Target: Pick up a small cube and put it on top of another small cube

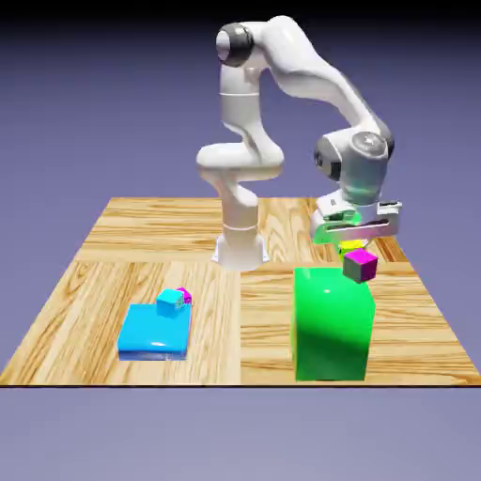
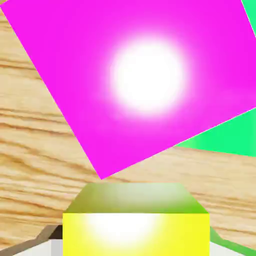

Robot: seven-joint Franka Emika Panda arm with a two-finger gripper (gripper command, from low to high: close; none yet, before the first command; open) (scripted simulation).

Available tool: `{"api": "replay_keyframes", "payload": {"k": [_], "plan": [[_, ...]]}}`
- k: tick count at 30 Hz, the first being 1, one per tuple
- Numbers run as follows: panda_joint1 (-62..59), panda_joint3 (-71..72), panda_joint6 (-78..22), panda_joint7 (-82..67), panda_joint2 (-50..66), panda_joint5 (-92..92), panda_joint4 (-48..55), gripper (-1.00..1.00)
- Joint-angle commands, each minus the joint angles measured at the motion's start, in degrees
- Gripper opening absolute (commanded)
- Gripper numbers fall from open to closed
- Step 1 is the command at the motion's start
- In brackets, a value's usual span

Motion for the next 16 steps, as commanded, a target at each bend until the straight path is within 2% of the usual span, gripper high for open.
{"api": "replay_keyframes", "payload": {"k": [1, 8, 13, 14, 16], "plan": [[-0.2, 0.1, -1.0, -2.4, -0.4, -0.9, 1.7, -1.00], [8.6, -12.3, 2.9, -12.1, -2.5, -10.8, 6.7, -1.00], [8.8, -11.8, 13.3, -10.9, 1.9, -12.2, 0.5, -1.00], [8.8, -11.8, 13.3, -10.9, 1.9, -12.2, 0.5, 1.00], [8.8, -11.9, 10.8, -11.2, 0.9, -11.9, 2.0, 1.00]]}}
